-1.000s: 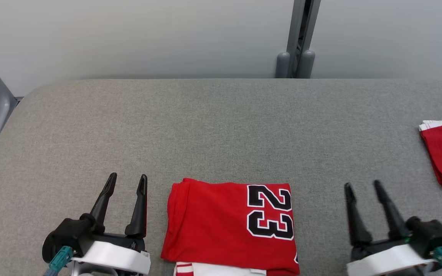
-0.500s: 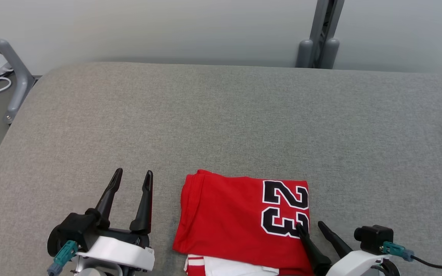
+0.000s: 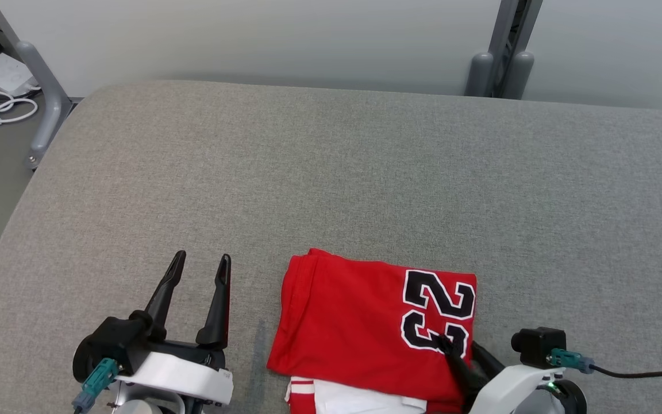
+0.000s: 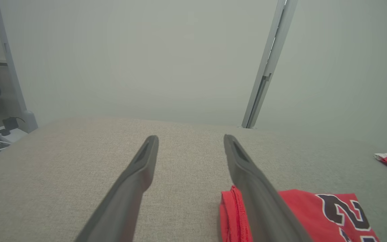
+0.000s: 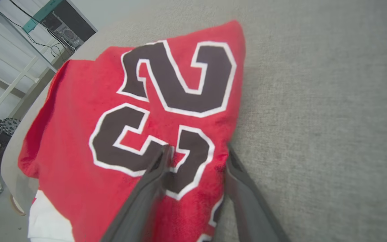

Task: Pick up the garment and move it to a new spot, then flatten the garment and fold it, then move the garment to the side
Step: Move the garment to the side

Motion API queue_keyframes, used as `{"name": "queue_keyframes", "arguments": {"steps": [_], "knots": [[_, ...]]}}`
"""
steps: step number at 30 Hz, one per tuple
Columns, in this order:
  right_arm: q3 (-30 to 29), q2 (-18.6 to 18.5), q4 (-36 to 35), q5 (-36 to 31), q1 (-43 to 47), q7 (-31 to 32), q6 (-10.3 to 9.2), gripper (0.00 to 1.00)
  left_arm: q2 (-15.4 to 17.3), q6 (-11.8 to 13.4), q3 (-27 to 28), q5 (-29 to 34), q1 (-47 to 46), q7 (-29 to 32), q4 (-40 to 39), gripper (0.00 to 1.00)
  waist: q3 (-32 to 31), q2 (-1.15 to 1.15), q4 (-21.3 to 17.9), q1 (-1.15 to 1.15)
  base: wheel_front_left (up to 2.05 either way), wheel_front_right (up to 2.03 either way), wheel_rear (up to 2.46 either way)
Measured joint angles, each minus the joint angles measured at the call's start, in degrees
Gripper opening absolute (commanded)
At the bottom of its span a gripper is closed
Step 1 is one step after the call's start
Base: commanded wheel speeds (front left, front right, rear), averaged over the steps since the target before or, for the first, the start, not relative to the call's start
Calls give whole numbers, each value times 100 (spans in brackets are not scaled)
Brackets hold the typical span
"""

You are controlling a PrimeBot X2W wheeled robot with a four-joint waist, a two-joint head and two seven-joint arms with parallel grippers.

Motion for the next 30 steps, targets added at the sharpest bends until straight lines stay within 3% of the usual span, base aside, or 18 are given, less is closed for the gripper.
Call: {"name": "queue_keyframes", "arguments": {"steps": [1,12,25,30], "knots": [[43,-9,29,-48,-32,-52,-1,0,0,0,4,1,0,0,1,100,-4,0,-6,0,0,0,0],[316,-472,47,-1090,-508,-533,1,0,3,-1,-18,82,2,1,-99,100,1,0,-381,0,0,0,0],[-69,-1947,-1258,-1712,-1613,62,1,0,19,-134,-172,584,-730,1,-537,100,720,0,-1494,0,0,0,0],[-325,-2518,-1493,-1808,-2175,190,1,0,363,-155,-576,848,-1272,0,-672,100,1387,0,-2026,0,0,0,0]]}}
